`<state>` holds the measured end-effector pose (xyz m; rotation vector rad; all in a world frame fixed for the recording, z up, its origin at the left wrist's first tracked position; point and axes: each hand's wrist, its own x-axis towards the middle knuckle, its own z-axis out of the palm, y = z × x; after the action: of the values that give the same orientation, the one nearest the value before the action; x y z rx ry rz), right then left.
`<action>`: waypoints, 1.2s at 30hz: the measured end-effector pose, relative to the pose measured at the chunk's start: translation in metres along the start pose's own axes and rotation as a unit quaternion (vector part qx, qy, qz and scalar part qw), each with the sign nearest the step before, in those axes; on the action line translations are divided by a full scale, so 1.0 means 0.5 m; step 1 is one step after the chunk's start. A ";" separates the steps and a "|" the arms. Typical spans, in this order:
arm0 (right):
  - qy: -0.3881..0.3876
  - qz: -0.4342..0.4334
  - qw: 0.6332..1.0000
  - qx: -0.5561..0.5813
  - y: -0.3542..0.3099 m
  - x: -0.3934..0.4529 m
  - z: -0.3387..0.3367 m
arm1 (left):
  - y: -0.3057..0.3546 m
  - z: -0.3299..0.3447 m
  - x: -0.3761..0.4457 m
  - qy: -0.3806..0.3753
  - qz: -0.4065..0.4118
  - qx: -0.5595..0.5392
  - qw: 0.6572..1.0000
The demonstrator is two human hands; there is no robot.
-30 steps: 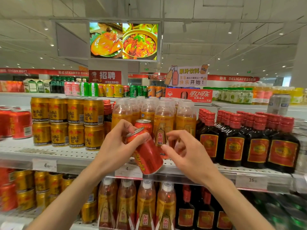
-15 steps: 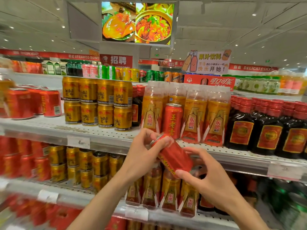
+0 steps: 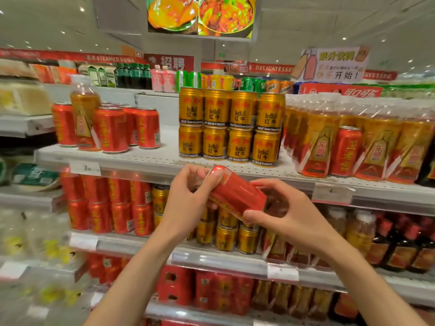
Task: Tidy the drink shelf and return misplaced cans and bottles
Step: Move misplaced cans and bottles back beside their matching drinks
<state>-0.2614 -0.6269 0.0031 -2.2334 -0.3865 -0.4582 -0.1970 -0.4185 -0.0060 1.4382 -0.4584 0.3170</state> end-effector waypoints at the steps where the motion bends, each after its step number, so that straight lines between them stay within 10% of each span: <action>1: -0.003 -0.006 1.000 0.001 -0.018 0.018 0.018 | 0.005 -0.027 0.006 0.007 0.006 0.000 1.000; 18: 0.036 -0.125 0.991 -0.012 -0.088 0.358 0.198 | 0.033 -0.283 0.261 0.061 0.064 0.048 0.995; 36: 0.081 -0.072 0.992 -0.061 -0.186 0.405 0.340 | 0.042 -0.444 0.343 -0.044 0.106 0.070 0.991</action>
<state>-0.0867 -0.4129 0.0505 -2.2753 -0.4458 -0.7520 -0.0327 -0.2069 0.0798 1.5466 -0.6737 0.4640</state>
